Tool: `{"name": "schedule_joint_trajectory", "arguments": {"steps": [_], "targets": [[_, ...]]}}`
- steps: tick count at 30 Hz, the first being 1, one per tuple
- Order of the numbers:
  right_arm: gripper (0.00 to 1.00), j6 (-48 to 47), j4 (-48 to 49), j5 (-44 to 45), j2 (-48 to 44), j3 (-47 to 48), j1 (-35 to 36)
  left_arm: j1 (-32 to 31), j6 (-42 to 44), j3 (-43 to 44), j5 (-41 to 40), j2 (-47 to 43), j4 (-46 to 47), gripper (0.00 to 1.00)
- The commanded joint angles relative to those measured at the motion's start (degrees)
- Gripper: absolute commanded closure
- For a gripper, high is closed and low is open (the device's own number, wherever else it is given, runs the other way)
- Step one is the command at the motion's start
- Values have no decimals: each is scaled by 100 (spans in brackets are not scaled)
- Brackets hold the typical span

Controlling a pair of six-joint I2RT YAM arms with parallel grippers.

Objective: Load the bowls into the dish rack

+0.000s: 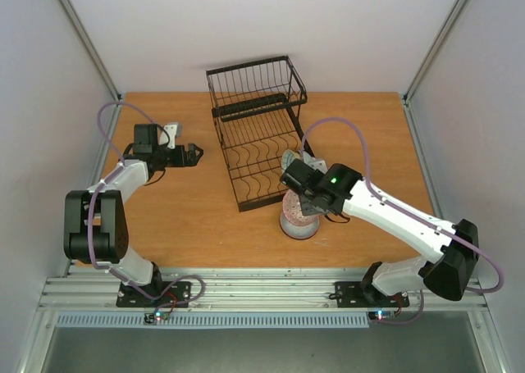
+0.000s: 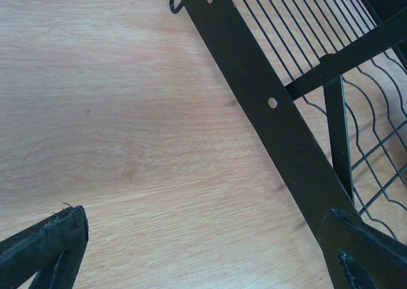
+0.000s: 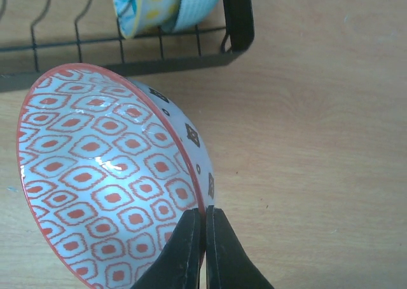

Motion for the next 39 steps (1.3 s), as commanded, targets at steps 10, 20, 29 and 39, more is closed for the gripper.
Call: {"name": "schedule_joint_trajectory", "arguments": {"steps": [10, 20, 29, 39], "targets": [[99, -883, -363, 1947, 1852, 2315, 463, -25, 32, 45, -46, 14, 184, 1], [99, -1341, -921, 3244, 3478, 3936, 540, -25, 70, 35, -75, -4, 201, 1], [99, -1250, -1587, 4072, 4241, 4515, 688, -23, 61, 70, -75, 92, 198, 1], [99, 70, -3425, 4900, 5384, 5241, 801, -24, 52, 84, -49, 132, 192, 1]]}}
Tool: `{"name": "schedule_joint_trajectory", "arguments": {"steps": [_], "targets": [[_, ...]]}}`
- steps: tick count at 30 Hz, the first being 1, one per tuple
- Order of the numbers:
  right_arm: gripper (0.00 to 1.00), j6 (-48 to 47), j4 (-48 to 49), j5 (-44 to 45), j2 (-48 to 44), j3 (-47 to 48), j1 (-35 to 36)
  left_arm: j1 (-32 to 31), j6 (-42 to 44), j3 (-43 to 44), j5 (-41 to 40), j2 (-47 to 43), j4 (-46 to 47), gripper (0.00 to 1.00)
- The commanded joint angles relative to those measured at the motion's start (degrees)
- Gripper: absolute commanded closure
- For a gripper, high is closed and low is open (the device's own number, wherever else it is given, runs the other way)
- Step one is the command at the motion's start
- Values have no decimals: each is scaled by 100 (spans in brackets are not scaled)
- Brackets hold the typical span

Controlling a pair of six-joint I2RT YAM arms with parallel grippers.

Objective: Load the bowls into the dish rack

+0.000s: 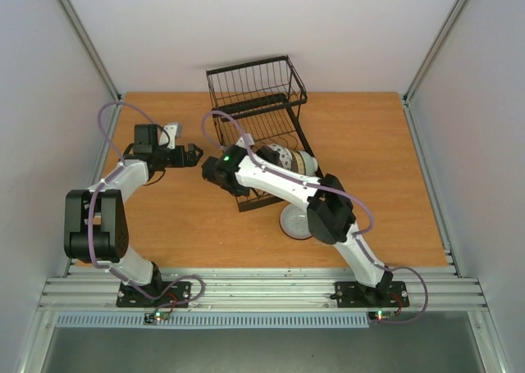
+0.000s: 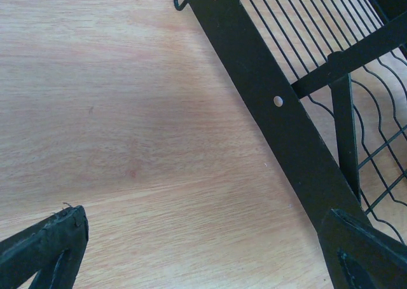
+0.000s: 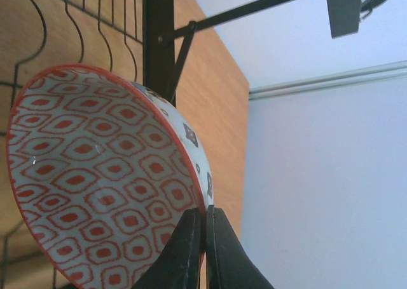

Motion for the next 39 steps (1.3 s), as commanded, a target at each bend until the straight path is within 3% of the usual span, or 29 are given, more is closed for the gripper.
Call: {"name": "schedule_joint_trajectory", "arguments": {"steps": [1, 16, 39], "targets": [[99, 812, -1396, 777, 399, 382, 74, -27, 50, 88, 8, 101, 192, 1], [99, 661, -1398, 778, 950, 329, -6, -28, 41, 65, 35, 56, 209, 1], [99, 726, -1414, 945, 984, -328, -434, -30, 59, 84, 17, 188, 217, 0]]}}
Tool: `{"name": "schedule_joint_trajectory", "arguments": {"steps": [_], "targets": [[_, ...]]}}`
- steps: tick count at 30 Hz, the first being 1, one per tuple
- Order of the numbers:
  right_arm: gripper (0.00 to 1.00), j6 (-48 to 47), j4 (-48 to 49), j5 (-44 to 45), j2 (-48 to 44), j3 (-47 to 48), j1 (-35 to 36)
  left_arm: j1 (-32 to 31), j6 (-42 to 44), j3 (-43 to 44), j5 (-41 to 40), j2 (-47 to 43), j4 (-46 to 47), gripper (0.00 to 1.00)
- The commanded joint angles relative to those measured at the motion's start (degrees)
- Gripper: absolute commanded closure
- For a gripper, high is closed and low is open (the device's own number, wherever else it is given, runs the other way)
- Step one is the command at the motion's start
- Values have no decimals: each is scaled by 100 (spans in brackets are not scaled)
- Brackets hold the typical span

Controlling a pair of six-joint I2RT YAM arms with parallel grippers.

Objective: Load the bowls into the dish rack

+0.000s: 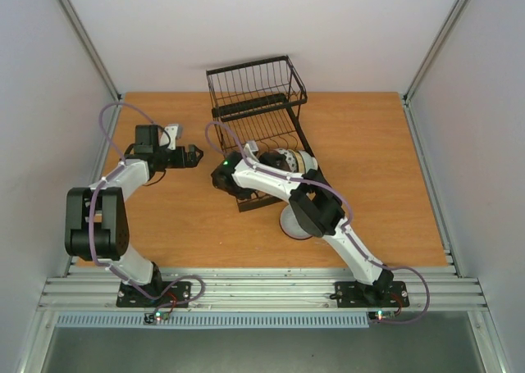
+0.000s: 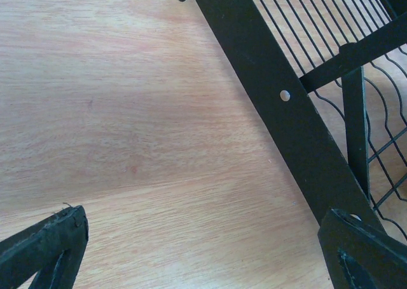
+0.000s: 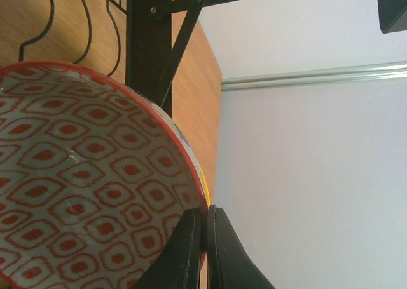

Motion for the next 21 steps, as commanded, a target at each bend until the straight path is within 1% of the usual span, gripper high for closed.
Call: {"name": "schedule_joint_trajectory", "arguments": {"steps": [1, 21], "targets": [[99, 119, -1202, 229, -51, -191, -87, -21, 57, 88, 15, 104, 220, 1], [99, 212, -1199, 325, -434, -613, 68, -25, 49, 106, 34, 149, 225, 1]]}}
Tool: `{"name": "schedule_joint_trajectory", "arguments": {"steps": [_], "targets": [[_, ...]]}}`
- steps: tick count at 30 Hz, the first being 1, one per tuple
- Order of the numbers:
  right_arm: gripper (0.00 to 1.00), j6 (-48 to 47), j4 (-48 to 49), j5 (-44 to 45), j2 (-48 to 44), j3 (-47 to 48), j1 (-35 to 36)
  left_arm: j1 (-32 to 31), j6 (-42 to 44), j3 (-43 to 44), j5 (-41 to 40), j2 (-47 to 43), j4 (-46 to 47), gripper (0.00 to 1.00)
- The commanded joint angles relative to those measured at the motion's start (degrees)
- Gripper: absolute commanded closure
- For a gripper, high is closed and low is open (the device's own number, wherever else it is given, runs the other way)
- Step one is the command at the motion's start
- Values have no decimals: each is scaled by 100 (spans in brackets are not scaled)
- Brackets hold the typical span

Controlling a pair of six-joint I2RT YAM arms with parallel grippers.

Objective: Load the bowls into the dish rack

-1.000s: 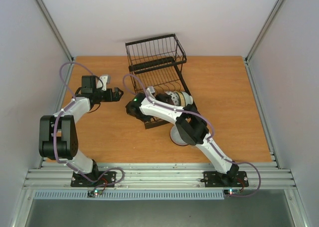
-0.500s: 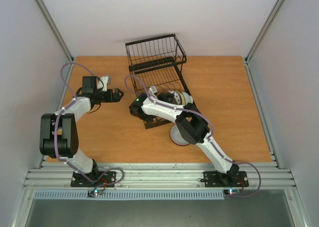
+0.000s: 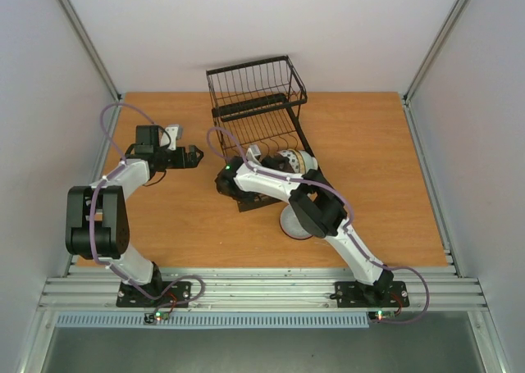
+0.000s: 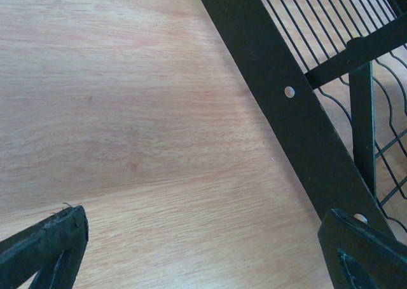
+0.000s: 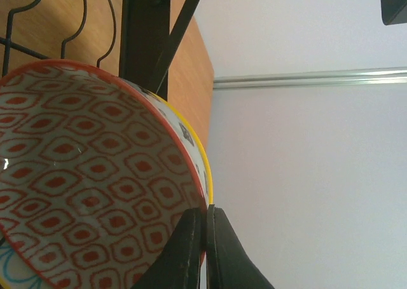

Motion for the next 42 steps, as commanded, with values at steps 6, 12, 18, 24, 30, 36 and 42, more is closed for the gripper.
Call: {"name": "schedule_joint_trajectory", "arguments": {"steps": [6, 12, 18, 24, 30, 36, 42], "targets": [[99, 191, -1204, 103, -216, -139, 146, -25, 39, 102, 50, 69, 228, 1], [99, 229, -1193, 7, -149, -140, 288, -17, 39, 98, 58, 53, 230, 1], [98, 350, -1189, -253, -73, -77, 446, -26, 30, 102, 76, 33, 225, 1], [91, 572, -1189, -448, -79, -146, 450, -25, 13, 97, 94, -14, 216, 1], [77, 674, -1189, -523, -157, -199, 456, -25, 13, 89, 94, -41, 217, 1], [63, 757, -1188, -465, -435, -159, 511, -25, 13, 89, 95, -38, 216, 1], [60, 925, -1182, -642, -1298, -64, 668, -25, 4, 90, 94, -69, 196, 1]]}}
